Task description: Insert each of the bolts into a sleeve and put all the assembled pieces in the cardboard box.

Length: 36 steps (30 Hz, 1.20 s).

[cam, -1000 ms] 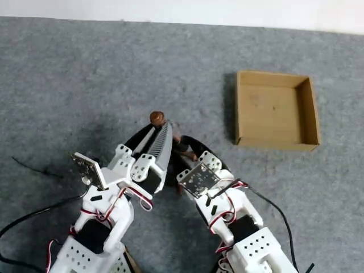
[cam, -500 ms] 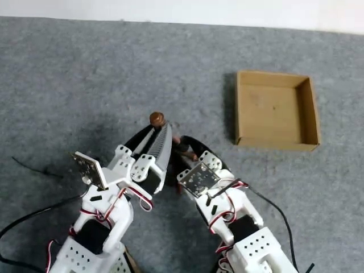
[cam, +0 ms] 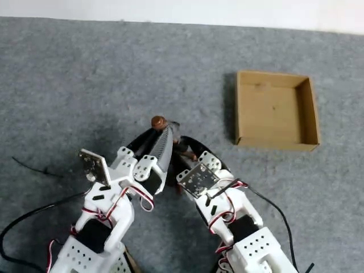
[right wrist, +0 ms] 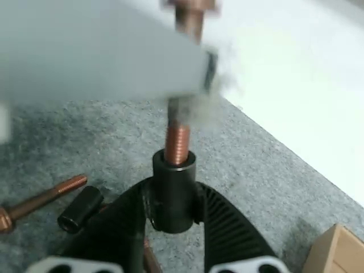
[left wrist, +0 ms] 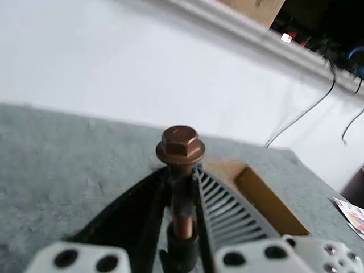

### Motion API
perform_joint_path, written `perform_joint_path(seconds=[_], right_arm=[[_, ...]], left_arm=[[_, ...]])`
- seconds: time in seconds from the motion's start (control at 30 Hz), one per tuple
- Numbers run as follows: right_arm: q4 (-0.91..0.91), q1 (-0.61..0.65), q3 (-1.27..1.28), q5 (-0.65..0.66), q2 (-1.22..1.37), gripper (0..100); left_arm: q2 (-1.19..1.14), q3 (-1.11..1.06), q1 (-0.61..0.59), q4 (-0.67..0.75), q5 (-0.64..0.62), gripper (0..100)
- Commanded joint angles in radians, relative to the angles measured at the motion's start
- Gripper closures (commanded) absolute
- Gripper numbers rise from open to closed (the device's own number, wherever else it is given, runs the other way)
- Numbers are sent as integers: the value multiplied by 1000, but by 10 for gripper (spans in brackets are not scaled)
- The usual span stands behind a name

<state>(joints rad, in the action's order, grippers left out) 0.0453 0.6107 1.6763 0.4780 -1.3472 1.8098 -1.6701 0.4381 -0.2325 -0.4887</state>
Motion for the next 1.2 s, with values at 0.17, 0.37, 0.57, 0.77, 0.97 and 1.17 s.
perform_joint_path(seconds=[0.17,0.37,0.57,0.77,0.97,1.17], right_arm=[[-2,2,111,8,-19,994],[-2,1,108,11,-19,994],[-2,1,108,11,-19,994],[-2,1,108,9,-19,994],[-7,1,108,9,-19,994],[-8,1,108,9,-19,994]], left_arm=[[15,-27,64,-77,-2,994],[15,-27,76,-84,3,993],[15,-27,84,-89,66,991],[15,-27,84,-187,63,737],[15,-27,39,-244,5,601],[16,1,-143,-203,-137,601]])
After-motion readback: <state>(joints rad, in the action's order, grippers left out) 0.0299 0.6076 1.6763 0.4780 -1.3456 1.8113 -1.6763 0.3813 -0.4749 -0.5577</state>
